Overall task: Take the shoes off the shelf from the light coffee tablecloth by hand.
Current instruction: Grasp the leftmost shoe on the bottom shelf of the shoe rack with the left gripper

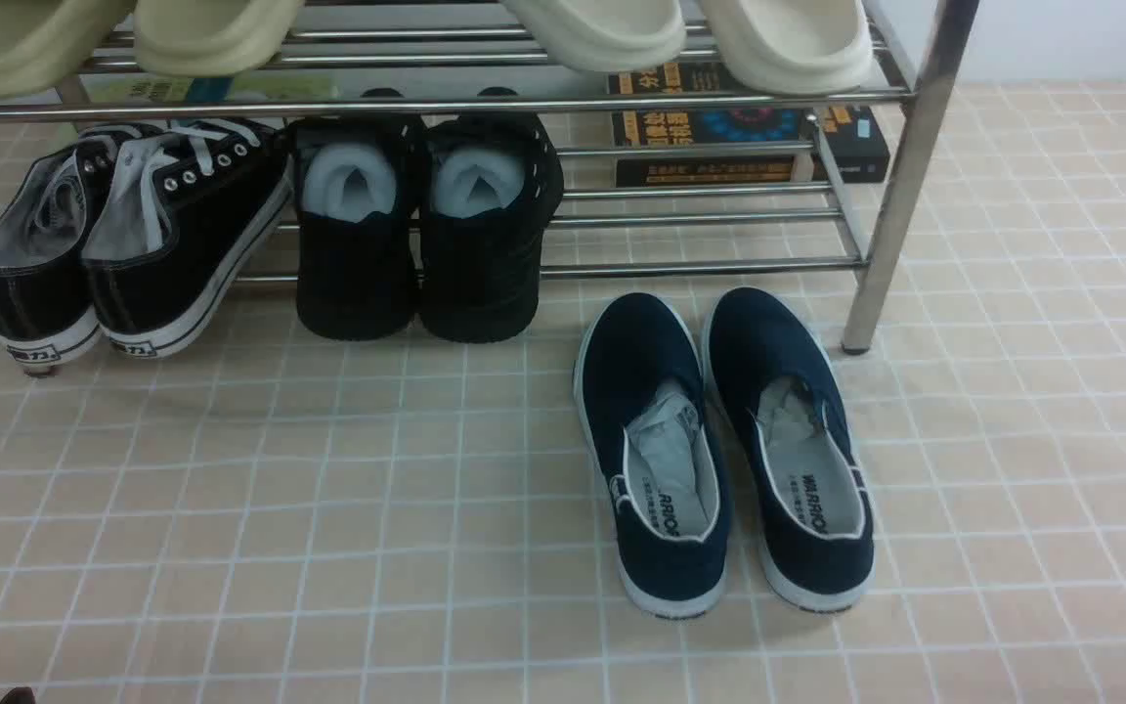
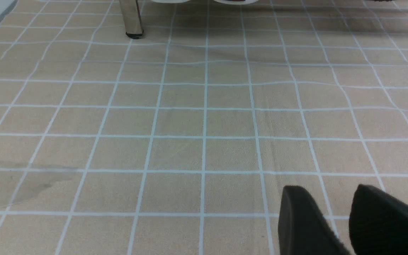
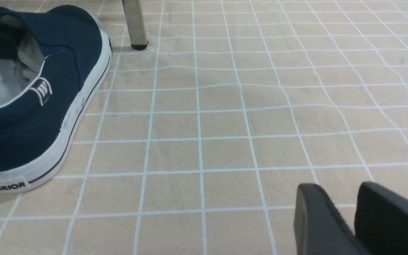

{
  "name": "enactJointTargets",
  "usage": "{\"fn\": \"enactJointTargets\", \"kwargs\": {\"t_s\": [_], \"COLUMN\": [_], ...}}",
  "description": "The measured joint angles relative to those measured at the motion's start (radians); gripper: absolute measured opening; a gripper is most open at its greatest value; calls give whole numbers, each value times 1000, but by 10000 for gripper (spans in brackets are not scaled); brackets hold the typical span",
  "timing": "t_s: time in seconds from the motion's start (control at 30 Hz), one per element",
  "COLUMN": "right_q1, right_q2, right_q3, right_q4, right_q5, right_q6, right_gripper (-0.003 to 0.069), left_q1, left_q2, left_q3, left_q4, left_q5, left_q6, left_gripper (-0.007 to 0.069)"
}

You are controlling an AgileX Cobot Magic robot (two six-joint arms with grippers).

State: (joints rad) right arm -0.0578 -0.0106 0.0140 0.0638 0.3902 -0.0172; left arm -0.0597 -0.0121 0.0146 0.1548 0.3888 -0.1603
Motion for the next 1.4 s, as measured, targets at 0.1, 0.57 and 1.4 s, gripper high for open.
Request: {"fn": "enactJointTargets", "kwargs": {"t_s": [0.1,0.57,1.4], "right_q1": [0,0,0], "right_q2": [0,0,0], "right_q3": [0,0,0], "right_q4": [0,-1,-1], "right_q5": [0,0,1], "right_q6": [0,0,0], "right_gripper": [203,218,237], "left_q1": [0,0,0], "left_q2": [0,0,0], "left_q3": [0,0,1], "left_q4": [0,0,-190], "left_q5": [0,0,-11], "left_q6": [0,0,-135], "left_gripper": [242,242,243]}}
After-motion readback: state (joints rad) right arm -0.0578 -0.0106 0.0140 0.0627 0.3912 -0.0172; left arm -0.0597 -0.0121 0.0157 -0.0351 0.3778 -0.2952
